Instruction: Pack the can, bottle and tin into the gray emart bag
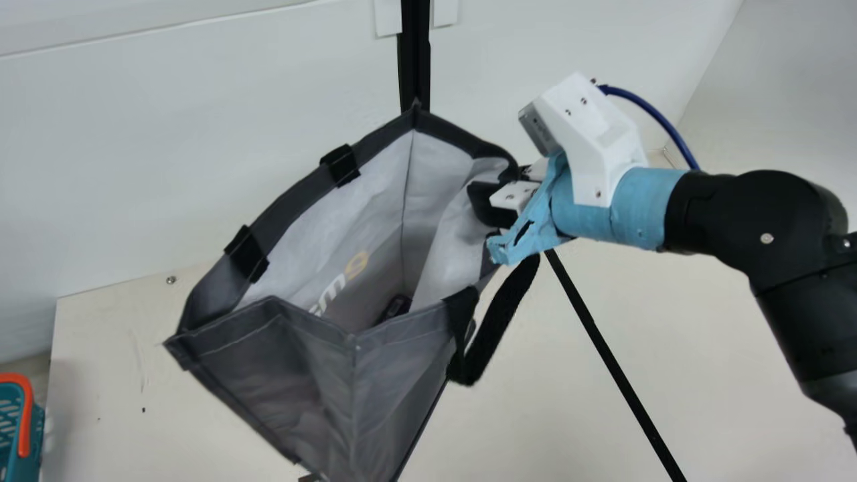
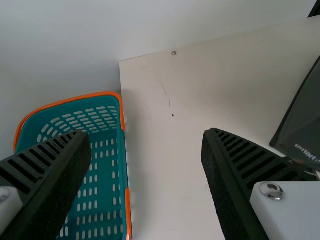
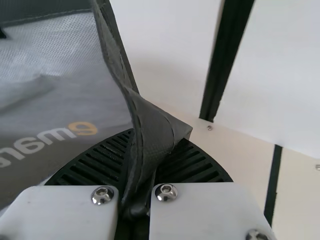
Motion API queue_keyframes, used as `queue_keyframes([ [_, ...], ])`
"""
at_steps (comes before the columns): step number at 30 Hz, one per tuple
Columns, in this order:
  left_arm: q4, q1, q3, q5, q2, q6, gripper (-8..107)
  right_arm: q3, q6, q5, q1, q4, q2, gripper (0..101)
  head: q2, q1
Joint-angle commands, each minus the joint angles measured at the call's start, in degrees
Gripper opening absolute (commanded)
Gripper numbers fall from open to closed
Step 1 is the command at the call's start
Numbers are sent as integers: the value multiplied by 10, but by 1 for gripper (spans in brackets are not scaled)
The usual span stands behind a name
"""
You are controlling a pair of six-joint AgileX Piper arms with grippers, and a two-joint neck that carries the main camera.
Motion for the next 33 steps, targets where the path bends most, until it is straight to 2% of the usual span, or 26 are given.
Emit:
queue_keyframes([
  [1,0,0,0,0,0,0,90,-12,5,0,-7,-3,2,0,0,-13],
  [19,0,0,0,0,0,0,90,-95,70,23,-109,-72,43,0,0,-13],
  [33,0,0,0,0,0,0,90,-154,76,45,-218,-84,87,0,0,-13],
])
